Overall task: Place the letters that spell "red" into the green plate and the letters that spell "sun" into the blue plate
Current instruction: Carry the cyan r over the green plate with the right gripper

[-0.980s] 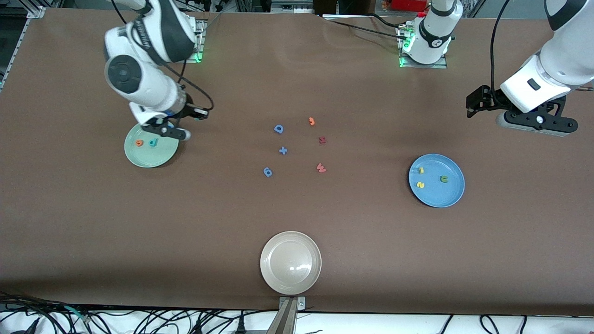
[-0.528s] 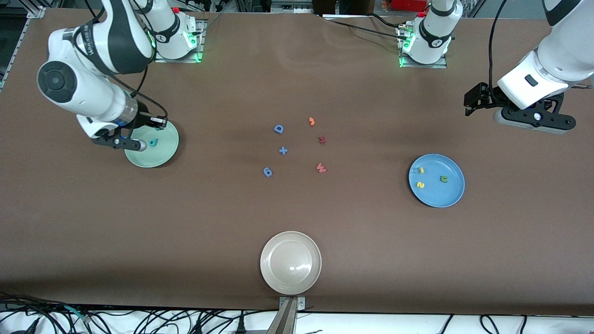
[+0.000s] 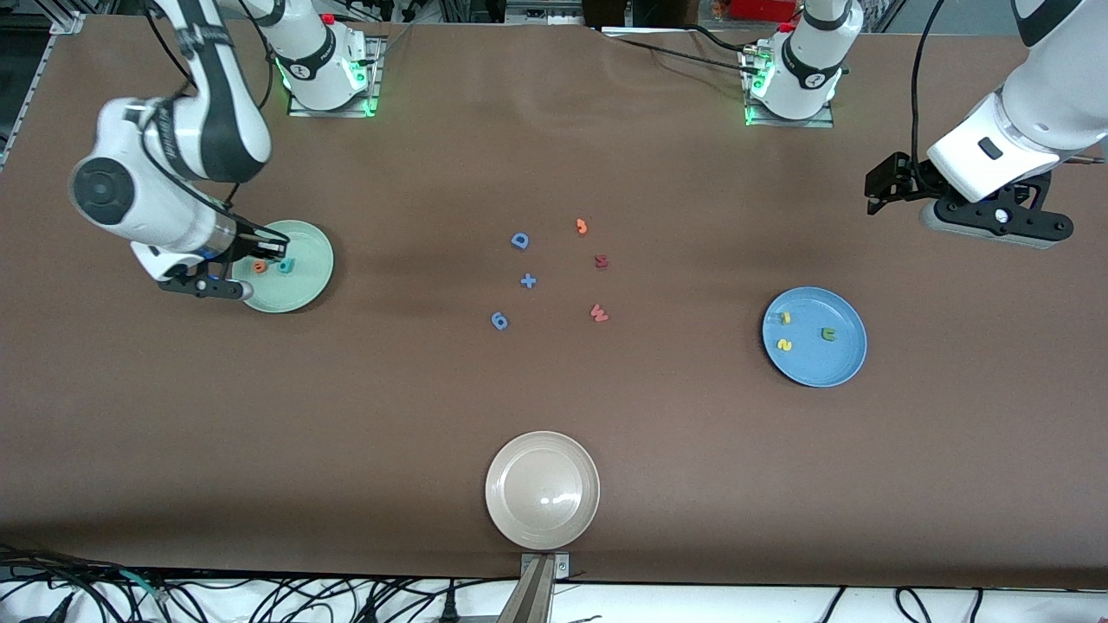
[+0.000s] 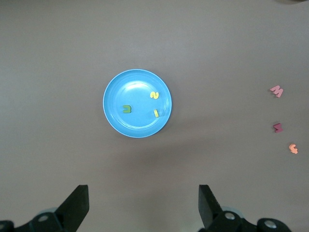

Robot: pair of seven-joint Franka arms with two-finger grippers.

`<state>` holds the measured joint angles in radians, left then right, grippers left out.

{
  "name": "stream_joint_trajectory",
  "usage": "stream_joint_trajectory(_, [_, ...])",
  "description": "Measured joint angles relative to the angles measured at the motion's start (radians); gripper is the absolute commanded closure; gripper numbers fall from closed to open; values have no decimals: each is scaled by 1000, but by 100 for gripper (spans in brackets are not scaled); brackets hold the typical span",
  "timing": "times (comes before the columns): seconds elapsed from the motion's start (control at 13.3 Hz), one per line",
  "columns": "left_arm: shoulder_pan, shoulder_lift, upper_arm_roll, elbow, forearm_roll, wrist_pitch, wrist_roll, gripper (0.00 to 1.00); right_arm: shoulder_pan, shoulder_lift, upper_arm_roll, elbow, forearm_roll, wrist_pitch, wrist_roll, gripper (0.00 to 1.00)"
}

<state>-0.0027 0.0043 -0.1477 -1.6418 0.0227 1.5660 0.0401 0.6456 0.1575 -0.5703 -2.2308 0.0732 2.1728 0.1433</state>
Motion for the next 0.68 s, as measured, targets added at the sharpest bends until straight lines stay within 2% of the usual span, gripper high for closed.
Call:
stream_joint_trajectory(0.15, [0,0,0,0,0,0,0,0,2,52,7,-59,0,94,0,100])
stream_joint_trajectory(0.53, [0,0,0,0,0,0,0,0,5,147,18,-71,1,190,-1,100])
stream_joint_trajectory(0.6, [0,0,0,0,0,0,0,0,5,162,26,-73,3,204,-1,98])
stream_joint_trajectory(0.68, [0,0,0,0,0,0,0,0,5,173,35,-73,11,211,0,90])
